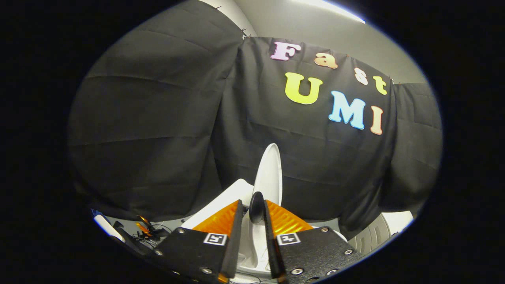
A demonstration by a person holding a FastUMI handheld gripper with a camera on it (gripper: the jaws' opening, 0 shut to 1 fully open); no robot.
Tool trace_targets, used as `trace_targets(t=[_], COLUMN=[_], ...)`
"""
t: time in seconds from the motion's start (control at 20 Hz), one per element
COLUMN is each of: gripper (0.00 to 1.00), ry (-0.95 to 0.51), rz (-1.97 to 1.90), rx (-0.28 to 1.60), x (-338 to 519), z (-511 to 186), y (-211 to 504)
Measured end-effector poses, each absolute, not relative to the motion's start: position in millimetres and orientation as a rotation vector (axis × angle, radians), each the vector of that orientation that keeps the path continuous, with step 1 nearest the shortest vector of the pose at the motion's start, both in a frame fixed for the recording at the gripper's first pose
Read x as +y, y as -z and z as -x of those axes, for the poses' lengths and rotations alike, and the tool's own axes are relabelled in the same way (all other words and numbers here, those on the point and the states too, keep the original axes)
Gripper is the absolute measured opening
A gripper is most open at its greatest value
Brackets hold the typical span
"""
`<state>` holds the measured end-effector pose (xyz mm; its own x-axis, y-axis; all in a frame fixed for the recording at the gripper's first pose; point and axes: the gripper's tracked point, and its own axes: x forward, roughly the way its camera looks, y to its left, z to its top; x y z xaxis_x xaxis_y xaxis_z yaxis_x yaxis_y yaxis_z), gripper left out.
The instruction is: Open the toilet lid.
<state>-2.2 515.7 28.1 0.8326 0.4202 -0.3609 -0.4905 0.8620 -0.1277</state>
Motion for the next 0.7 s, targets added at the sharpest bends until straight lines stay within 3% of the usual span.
trace_targets(t=[0.15, 0.35, 0.7], gripper=[0.67, 0.92, 0.95], ry=[-0.538, -0.638, -0.698], rz=[0.154, 0.082, -0.032], rx=[0.319, 0.285, 0.132], x=[507, 489, 416], z=[21, 52, 77], y=[-40, -56, -95])
